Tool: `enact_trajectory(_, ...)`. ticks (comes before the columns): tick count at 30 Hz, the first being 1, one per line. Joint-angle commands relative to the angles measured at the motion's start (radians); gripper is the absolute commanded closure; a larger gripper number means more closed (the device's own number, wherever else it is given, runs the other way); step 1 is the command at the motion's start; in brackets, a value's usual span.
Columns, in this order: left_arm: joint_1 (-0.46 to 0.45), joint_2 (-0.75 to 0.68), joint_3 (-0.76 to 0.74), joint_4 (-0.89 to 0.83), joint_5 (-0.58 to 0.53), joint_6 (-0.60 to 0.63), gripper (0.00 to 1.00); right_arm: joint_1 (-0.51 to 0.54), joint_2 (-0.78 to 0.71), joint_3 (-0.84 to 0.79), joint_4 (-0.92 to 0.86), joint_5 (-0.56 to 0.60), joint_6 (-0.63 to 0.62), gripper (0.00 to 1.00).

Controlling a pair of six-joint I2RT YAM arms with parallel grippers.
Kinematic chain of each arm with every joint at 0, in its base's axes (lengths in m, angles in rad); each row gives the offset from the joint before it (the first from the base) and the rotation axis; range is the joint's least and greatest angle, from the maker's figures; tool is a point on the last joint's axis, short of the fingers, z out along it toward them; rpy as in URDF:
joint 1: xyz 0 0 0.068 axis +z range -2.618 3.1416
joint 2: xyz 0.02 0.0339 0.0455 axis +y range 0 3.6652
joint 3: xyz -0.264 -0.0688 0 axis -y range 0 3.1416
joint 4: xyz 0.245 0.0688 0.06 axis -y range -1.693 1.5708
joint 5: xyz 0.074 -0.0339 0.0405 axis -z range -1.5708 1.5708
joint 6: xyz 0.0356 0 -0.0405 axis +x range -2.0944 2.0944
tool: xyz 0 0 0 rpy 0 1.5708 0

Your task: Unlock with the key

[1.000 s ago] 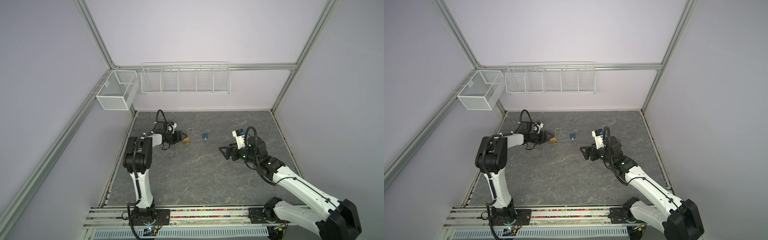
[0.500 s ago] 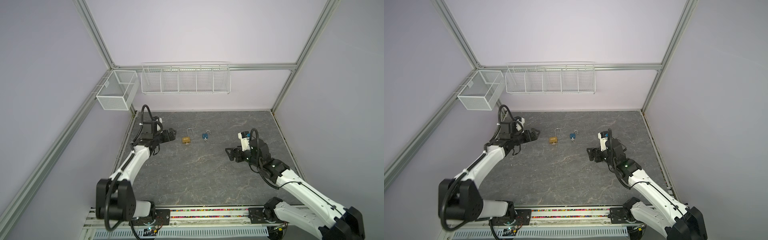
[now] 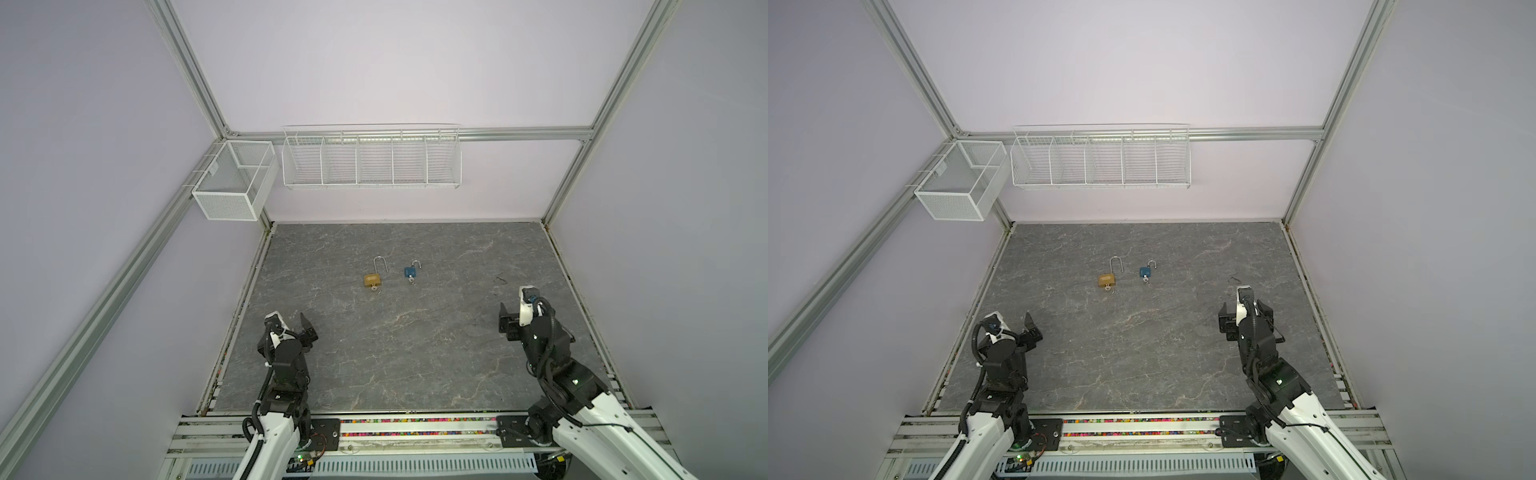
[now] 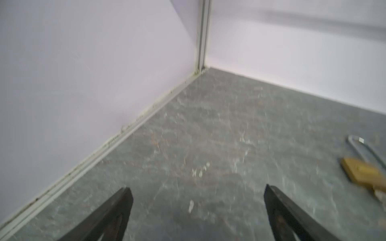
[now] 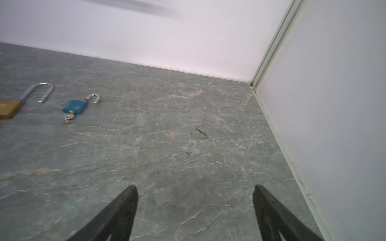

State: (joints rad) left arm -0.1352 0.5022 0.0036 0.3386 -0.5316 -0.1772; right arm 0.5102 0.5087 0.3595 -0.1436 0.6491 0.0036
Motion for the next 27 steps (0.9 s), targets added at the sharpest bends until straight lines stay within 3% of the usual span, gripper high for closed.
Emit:
enact_trajectory(1,0.012,0.155,0.007,0.250,-0.069,0.045,0.01,-0.005,-0.055,-0.115,0.104,0.113,-0.050,0.11)
enact_trajectory(6,0.013,0.488,0.157,0.300,-0.076,0.045,0.01,-0.045,-0.202,-0.254,0.193,0.052,-0.040,0.11)
enact_trajectory(12,0.013,0.512,0.175,0.295,-0.015,0.040,0.01,-0.075,-0.279,-0.245,0.129,0.007,-0.043,0.11)
enact_trajectory(15,0.013,0.546,0.185,0.287,0.004,0.048,0.01,-0.093,-0.248,-0.283,0.203,-0.021,-0.033,0.11)
enact_trajectory(19,0.014,0.585,0.234,0.300,0.002,0.048,0.01,-0.167,-0.107,-0.312,0.403,-0.127,-0.022,0.11)
enact_trajectory(23,0.032,0.677,0.275,0.347,0.013,0.060,0.01,-0.294,0.177,-0.269,0.602,-0.248,-0.016,0.11)
enact_trajectory(27,0.049,0.898,0.282,0.608,0.082,0.079,0.01,-0.390,0.493,-0.200,0.833,-0.377,-0.037,0.11)
